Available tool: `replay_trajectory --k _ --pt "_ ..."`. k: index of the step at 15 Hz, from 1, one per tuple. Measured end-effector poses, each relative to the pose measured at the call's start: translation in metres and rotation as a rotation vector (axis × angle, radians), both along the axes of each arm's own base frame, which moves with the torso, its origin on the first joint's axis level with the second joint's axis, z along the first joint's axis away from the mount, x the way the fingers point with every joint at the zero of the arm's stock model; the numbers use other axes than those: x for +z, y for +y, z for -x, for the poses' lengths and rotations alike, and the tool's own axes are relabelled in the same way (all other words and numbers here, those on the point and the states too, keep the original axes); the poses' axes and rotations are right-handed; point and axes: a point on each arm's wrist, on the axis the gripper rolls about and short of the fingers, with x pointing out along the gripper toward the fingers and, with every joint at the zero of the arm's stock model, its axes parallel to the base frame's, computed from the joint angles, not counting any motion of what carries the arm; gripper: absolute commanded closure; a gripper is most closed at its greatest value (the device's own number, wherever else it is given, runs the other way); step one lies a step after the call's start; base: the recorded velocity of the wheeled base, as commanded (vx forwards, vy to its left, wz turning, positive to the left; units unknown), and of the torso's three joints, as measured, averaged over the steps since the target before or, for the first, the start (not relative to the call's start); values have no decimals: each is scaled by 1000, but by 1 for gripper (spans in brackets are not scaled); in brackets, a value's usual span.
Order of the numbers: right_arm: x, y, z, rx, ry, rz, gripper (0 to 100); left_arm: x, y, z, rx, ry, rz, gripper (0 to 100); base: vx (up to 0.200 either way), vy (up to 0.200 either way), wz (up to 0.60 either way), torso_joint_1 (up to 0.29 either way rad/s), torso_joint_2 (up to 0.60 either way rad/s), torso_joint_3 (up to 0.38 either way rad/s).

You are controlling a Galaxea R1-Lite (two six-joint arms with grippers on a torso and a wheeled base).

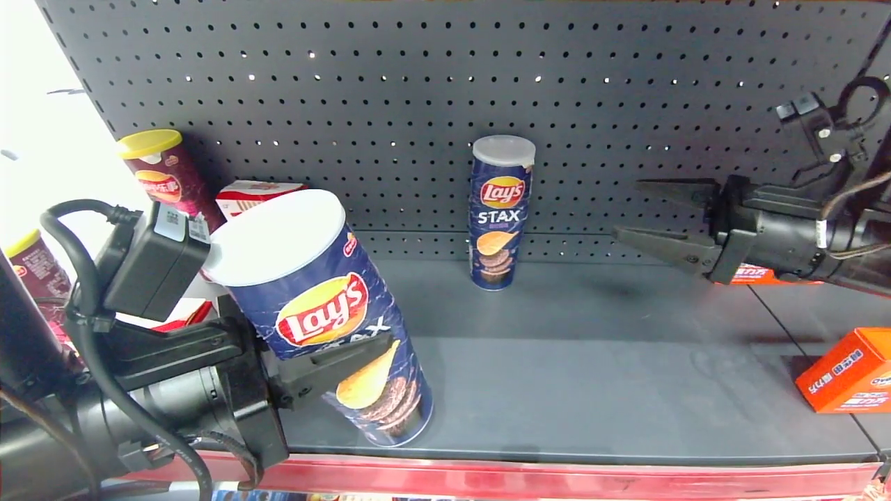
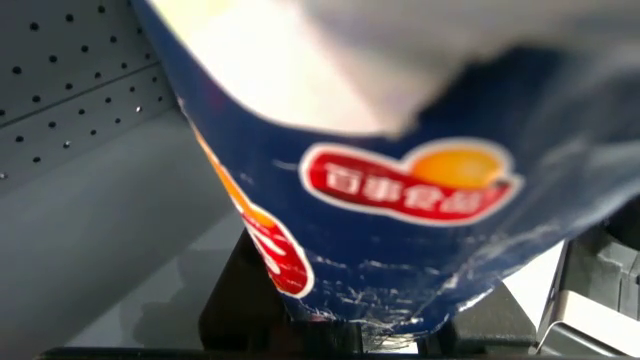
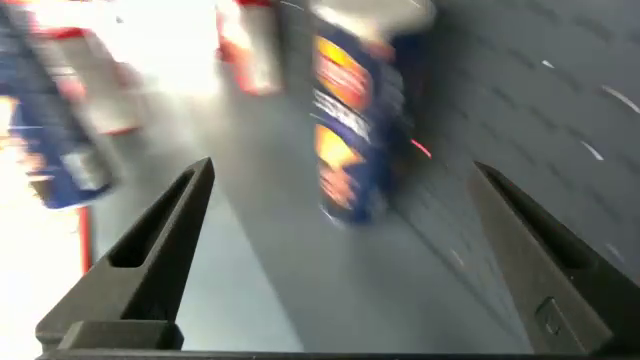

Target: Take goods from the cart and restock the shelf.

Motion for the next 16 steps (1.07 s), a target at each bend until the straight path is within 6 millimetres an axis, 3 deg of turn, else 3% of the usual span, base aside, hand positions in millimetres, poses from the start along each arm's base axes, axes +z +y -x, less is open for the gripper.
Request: replay_trajectory --k 8,16 --pt "-11 53 -75 190 -44 -6 0 2 0 0 -3 -5 6 100 0 0 0 0 0 0" --pt "-34 62 -96 192 4 5 0 1 0 1 -1 -3 4 100 0 0 0 0 0 0"
